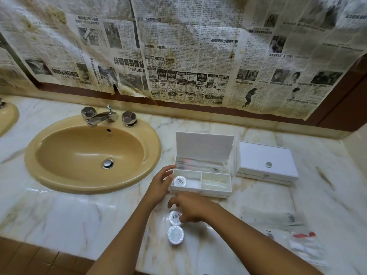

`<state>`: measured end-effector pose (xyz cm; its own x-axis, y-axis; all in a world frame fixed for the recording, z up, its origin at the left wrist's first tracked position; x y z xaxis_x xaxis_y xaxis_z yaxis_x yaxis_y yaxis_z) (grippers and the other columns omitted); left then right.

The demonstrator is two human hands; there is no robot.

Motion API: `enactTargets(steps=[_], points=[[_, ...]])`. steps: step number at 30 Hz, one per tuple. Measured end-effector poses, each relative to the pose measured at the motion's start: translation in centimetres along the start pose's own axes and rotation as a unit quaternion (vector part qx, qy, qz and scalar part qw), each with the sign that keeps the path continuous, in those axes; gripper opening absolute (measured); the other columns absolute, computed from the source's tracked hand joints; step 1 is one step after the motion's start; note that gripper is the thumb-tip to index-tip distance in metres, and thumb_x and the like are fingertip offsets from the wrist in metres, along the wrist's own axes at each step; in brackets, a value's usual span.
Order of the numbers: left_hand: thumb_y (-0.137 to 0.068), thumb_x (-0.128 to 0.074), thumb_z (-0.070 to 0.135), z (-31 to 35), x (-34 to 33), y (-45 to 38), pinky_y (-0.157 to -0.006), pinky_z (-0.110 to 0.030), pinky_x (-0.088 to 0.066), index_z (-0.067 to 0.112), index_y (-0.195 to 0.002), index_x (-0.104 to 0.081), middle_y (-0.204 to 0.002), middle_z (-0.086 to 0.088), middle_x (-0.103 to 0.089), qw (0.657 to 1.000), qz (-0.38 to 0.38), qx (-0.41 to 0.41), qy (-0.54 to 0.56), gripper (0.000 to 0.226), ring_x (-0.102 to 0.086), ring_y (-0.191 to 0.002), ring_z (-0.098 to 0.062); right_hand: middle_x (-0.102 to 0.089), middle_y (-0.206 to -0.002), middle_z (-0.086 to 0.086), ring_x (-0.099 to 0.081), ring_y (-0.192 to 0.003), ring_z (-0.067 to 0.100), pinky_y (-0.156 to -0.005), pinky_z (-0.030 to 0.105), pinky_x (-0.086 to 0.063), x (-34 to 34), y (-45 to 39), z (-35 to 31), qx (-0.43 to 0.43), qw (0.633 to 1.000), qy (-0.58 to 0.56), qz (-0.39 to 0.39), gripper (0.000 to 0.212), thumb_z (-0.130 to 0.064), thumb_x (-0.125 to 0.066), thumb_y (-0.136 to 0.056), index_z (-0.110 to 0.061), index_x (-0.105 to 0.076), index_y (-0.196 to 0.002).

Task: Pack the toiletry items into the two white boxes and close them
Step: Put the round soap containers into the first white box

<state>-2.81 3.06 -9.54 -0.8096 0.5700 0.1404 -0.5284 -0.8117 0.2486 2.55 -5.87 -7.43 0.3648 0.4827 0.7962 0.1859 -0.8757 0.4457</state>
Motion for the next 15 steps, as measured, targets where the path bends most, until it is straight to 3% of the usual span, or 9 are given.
enactTargets(steps=[4,8,15], points=[[-0.101,-0.046,0.019,0.08,-0.01,-0.04,-0.064,-0.018,-0.052,0.030,-0.129,-0.054,-0.125,0.008,-0.061,1.000,0.002,-0.003,0.002,0.030,-0.059,-0.106,0.002,-0.054,-0.123,0.006,-0.055,-0.108,0.028,-0.071,0.031,-0.042,-0.74,0.00,-0.22,0.009,1.000,0.020,-0.014,0.055,-0.015,-0.068,-0.080,-0.029,-0.051,-0.130],[-0.101,-0.046,0.019,0.18,-0.02,0.05,-0.062,-0.016,-0.051,0.029,-0.129,-0.054,-0.126,0.006,-0.061,1.000,0.004,-0.004,0.005,0.031,-0.059,-0.107,-0.001,-0.052,-0.119,0.006,-0.055,-0.108,0.026,-0.072,0.032,-0.042,-0.79,0.01,-0.45,0.019,0.999,0.031,-0.015,0.057,-0.016,-0.071,-0.078,-0.028,-0.052,-0.130],[-0.101,-0.046,0.020,0.10,0.01,0.01,-0.062,-0.016,-0.052,0.030,-0.129,-0.054,-0.124,0.006,-0.061,1.000,0.002,-0.004,0.007,0.031,-0.059,-0.108,-0.002,-0.054,-0.117,0.005,-0.056,-0.102,0.028,-0.068,0.030,-0.040,-0.63,0.00,-0.33,0.016,0.999,0.040,0.013,0.045,-0.019,-0.068,-0.079,-0.022,-0.056,-0.122]])
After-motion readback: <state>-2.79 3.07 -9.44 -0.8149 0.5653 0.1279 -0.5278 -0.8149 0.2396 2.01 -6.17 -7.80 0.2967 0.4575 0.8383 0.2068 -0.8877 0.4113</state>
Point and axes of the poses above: each hand's wrist, its own y-axis away from the middle knuckle, its own x-axis out of the back of the hand, z = x × y, the point moved 9 cm from there along -y, towards the middle knuckle
